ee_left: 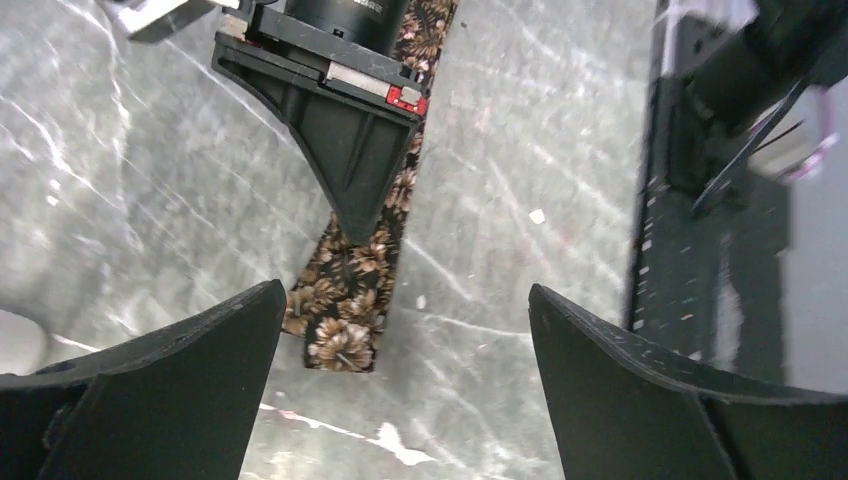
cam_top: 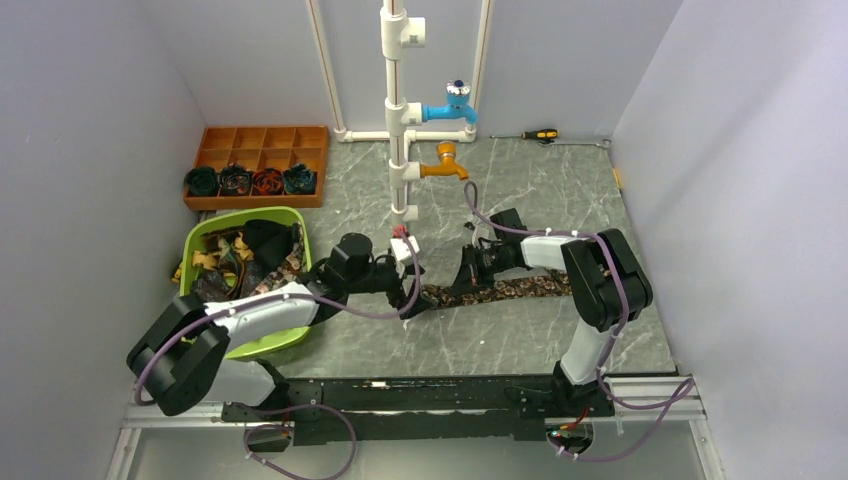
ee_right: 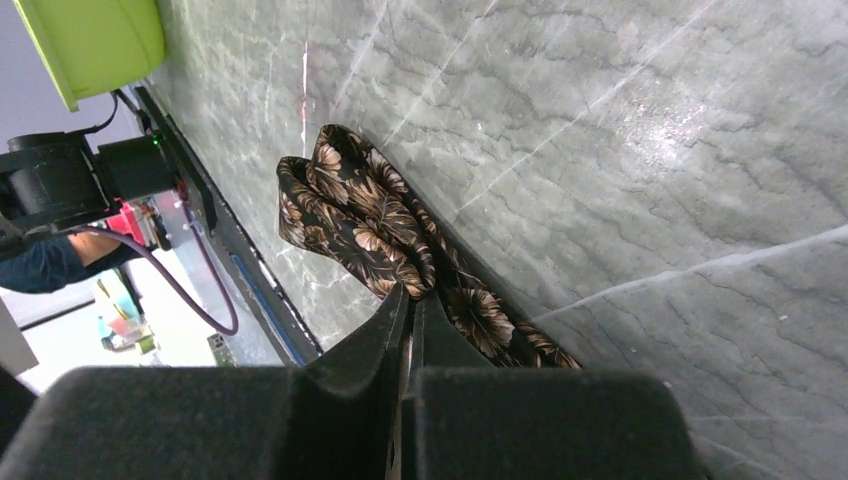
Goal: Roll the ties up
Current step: Roll the tie at the center of the board.
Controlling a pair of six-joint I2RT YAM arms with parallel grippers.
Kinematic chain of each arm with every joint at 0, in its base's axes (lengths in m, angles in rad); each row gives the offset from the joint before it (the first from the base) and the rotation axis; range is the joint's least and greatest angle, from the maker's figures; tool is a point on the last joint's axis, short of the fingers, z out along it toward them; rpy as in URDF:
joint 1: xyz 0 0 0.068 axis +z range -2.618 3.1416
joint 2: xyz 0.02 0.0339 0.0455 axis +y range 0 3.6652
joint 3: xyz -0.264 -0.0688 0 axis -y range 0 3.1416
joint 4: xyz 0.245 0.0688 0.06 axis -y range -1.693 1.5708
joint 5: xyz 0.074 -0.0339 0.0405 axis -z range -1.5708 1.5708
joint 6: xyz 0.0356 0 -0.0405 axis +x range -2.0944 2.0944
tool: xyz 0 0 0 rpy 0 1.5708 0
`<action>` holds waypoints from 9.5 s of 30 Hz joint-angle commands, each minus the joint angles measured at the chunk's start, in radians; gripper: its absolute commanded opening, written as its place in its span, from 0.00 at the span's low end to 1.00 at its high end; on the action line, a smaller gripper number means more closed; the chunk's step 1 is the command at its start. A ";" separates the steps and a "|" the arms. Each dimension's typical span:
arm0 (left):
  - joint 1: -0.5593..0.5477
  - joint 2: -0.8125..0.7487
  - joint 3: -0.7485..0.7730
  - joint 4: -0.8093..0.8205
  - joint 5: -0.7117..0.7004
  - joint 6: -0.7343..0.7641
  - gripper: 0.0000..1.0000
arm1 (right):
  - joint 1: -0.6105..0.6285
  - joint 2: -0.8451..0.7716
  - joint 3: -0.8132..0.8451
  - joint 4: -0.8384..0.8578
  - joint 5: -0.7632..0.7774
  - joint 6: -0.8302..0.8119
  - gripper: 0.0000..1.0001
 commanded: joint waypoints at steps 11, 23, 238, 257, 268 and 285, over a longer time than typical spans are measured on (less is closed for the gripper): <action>-0.053 0.267 0.111 -0.097 -0.145 0.528 0.99 | 0.005 -0.046 0.026 0.016 -0.062 -0.007 0.00; -0.077 0.409 0.188 -0.117 -0.069 0.547 0.87 | 0.004 -0.087 0.024 0.003 -0.100 -0.002 0.00; -0.096 0.382 0.030 0.173 -0.113 0.422 0.65 | -0.037 0.144 0.161 -0.333 0.147 -0.363 0.00; -0.112 0.472 0.240 0.161 -0.055 0.293 0.56 | -0.038 0.140 0.159 -0.328 0.116 -0.366 0.00; -0.096 0.340 0.053 0.122 -0.095 0.371 0.68 | -0.039 0.140 0.155 -0.323 0.108 -0.366 0.00; -0.129 0.455 0.231 0.171 -0.029 0.322 0.40 | -0.039 0.150 0.153 -0.316 0.091 -0.353 0.00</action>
